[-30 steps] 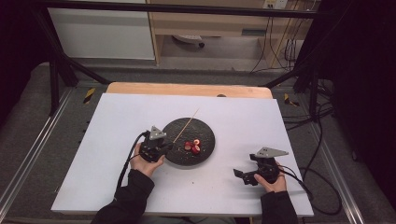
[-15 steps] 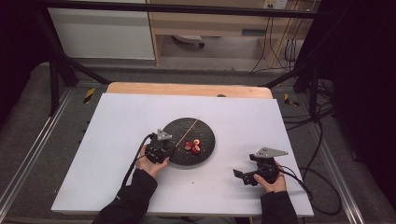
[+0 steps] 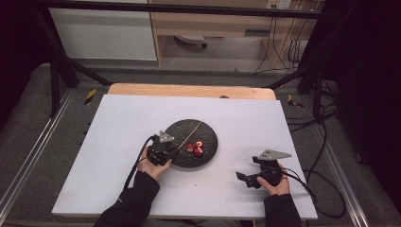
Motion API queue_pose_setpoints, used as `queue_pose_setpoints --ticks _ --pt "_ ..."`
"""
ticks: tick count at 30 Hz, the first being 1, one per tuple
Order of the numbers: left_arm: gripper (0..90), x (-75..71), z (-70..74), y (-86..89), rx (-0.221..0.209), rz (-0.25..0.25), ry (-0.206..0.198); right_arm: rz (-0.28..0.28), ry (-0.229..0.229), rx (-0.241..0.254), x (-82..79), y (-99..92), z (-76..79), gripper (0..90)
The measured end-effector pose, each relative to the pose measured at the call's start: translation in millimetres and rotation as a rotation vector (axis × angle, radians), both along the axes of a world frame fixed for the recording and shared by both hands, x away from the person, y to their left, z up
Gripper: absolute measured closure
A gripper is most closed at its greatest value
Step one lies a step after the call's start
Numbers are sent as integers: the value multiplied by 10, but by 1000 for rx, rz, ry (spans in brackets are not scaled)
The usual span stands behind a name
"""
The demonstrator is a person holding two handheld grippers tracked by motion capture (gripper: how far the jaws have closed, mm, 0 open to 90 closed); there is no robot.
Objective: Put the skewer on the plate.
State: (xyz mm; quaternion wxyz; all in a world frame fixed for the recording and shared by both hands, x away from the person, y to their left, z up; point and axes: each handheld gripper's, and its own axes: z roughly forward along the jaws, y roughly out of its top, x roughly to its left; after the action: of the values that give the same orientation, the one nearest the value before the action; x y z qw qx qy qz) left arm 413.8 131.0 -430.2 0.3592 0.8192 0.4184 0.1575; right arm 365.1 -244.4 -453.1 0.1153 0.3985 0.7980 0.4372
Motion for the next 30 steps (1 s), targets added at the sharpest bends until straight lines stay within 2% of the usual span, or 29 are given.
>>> queue_pose_setpoints --ticks 3,8,11,14,18,22,24,30 --pt "674 -31 49 69 -17 -33 1 -1 1 0 1 1 -1 11" --pt "519 -118 113 224 -29 -78 -48 -2 1 -2 0 2 -3 10" --pt "394 -160 127 351 -43 -104 -44 -2 1 -3 0 2 -4 10" --pt "320 -230 126 482 -40 -122 -74 -1 0 -5 1 3 -7 9" --pt "239 -314 92 661 -50 -139 -70 -1 -2 -11 -1 2 -8 8" --pt "173 -411 11 827 -27 -146 -67 0 1 -10 -3 3 -8 8" --pt "129 -448 -20 912 -40 -140 -61 -2 2 -11 -2 4 -9 8" --pt "71 -545 -80 1097 -69 -131 -71 1 4 -15 -6 9 -13 8"
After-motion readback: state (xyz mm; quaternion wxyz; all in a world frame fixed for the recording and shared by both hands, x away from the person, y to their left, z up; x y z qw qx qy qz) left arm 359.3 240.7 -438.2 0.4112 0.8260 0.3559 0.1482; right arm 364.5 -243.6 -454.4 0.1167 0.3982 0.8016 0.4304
